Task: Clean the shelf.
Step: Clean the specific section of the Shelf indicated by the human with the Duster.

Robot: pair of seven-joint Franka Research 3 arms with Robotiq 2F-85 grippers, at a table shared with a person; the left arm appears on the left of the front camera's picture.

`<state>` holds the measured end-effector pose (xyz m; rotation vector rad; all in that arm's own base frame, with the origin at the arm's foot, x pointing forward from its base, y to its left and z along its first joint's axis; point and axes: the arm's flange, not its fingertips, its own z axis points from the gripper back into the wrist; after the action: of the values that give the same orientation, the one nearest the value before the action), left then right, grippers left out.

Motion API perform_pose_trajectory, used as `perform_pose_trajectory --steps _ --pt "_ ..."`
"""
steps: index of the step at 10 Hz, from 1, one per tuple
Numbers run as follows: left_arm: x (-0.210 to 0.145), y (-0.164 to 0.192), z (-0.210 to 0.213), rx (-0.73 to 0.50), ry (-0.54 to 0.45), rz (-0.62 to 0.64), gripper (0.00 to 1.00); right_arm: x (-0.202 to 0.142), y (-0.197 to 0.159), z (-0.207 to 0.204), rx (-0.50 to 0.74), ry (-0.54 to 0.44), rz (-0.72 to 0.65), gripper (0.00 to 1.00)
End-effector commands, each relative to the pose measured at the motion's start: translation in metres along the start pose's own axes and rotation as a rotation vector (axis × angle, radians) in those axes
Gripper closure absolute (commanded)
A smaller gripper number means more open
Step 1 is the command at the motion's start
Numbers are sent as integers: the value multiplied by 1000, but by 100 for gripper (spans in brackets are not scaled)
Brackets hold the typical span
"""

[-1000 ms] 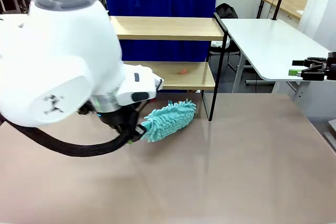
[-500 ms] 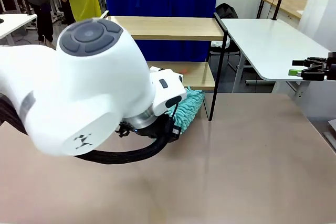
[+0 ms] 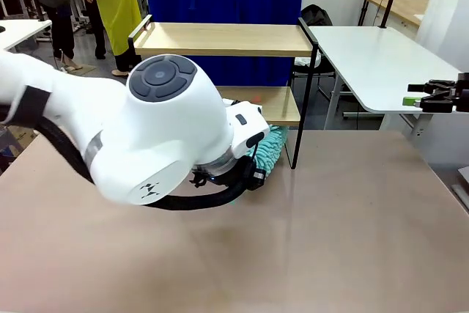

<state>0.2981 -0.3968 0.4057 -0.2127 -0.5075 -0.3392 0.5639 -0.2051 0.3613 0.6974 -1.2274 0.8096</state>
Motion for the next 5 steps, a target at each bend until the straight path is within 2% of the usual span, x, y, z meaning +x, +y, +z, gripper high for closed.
perform_pose_trajectory --steps 1,5 --pt "12 -21 -38 -10 -28 34 87 4 1 -1 2 -2 7 0" --pt "11 -24 -86 29 -14 131 87 4 1 -1 2 -2 7 0"
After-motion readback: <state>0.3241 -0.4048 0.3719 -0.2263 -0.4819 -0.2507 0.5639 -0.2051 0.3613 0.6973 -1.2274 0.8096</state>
